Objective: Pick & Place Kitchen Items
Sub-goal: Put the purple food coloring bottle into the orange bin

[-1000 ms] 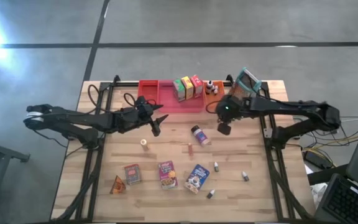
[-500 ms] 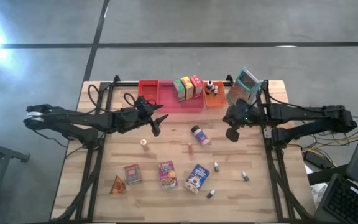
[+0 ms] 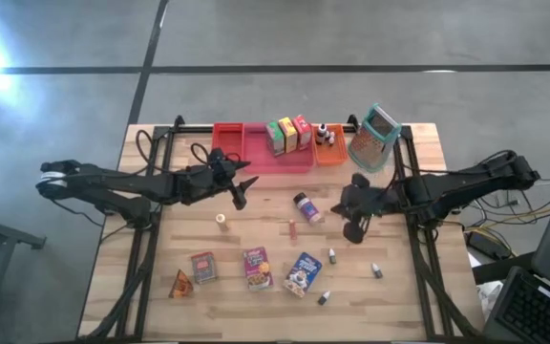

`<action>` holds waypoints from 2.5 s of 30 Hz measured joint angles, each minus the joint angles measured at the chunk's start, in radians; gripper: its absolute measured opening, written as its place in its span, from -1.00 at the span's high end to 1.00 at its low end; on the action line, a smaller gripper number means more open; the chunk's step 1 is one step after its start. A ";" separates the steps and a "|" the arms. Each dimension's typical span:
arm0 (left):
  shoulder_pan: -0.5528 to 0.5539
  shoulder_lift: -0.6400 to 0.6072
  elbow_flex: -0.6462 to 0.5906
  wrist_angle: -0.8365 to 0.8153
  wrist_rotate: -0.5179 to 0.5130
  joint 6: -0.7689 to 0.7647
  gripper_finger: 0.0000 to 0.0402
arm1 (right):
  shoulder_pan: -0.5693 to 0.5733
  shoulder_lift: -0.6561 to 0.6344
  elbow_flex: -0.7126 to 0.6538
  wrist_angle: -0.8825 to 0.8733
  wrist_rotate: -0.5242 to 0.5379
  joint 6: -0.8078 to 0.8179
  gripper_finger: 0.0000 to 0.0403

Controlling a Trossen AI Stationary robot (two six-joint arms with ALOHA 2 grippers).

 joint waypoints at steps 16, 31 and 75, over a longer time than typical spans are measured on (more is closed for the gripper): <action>0.000 0.000 0.000 -0.090 0.016 -0.091 -0.23 | 0.360 0.296 0.233 -0.503 0.020 0.743 0.96; 0.000 0.000 0.000 -0.093 0.054 -0.165 -0.23 | 0.560 0.501 0.487 -0.832 -0.143 1.350 0.88; 0.000 0.000 -0.048 -0.093 0.130 -0.216 -0.23 | 0.504 0.381 -0.053 -0.322 -0.276 1.434 0.17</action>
